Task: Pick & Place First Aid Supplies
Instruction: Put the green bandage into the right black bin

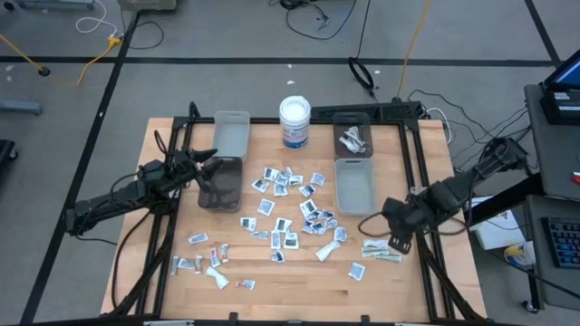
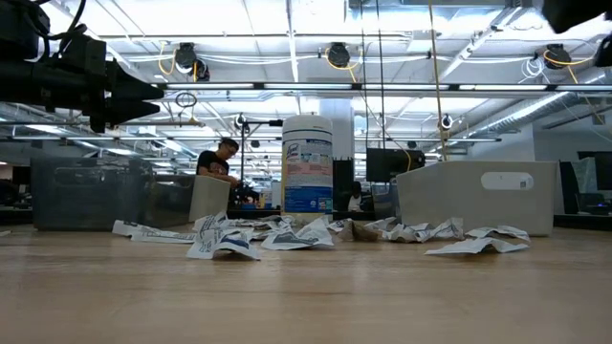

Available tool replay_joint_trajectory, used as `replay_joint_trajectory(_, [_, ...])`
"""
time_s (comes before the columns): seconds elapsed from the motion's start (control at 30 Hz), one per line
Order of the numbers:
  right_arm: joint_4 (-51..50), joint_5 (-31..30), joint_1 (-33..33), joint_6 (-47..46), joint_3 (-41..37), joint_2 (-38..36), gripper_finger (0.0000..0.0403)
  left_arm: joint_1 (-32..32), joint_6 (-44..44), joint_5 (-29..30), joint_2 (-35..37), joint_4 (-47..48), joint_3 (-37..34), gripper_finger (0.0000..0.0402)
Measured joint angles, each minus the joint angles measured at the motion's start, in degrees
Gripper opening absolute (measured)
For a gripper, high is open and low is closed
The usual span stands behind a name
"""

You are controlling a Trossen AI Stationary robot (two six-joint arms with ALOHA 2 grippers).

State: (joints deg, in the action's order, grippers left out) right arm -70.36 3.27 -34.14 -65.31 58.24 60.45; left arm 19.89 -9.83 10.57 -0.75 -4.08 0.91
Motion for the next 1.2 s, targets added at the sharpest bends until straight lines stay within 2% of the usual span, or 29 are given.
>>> replay_joint_trajectory(0.37, [5.49,0.02,-10.64,-7.4,0.0,4.44,0.0168,-0.01,0.01,0.0,0.0,-0.02,0.0,0.0237])
replay_joint_trajectory(0.73, [7.74,-1.32,-11.76,-8.04,-0.51,5.29,0.0168,0.0,0.01,0.0,0.0,-0.01,0.0,0.0237])
replay_joint_trajectory(0.87, [9.92,-1.68,-12.82,-8.06,-4.28,6.76,0.0168,0.0,0.01,0.01,0.01,-0.01,0.0,0.0237])
replay_joint_trajectory(1.1, [23.97,-1.64,-14.49,-9.0,-13.2,8.65,0.0168,-0.01,0.01,0.0,-0.01,-0.02,0.0,0.0237])
replay_joint_trajectory(1.2, [26.85,-1.64,-15.0,-8.94,-15.84,10.08,0.0168,0.01,0.01,0.0,0.02,-0.02,0.0,0.0237])
